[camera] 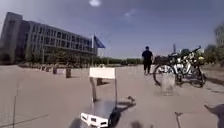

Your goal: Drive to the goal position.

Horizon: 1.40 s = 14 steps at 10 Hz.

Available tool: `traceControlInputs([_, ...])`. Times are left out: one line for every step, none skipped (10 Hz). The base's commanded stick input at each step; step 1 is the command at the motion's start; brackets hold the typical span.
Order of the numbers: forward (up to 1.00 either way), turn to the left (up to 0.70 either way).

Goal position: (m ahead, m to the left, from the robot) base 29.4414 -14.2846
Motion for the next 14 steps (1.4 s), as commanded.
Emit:
traceControlInputs([1.00, -0.40])
traceControlInputs([1.00, -0.40])
traceControlInputs([1.00, -0.27])
traceControlInputs([1.00, 0.00])
traceControlInputs([1.00, 0.00])
traceControlInputs([1.00, -0.40])
traceControlInputs([1.00, -0.40])
traceControlInputs([1.00, -0.40])
traceControlInputs([1.00, -0.40])
traceControlInputs([1.00, 0.00])
traceControlInputs([1.00, 0.00])
traceControlInputs([1.00, 0.00])
traceControlInputs([1.00, 0.00])
traceControlInputs([1.00, 0.00])
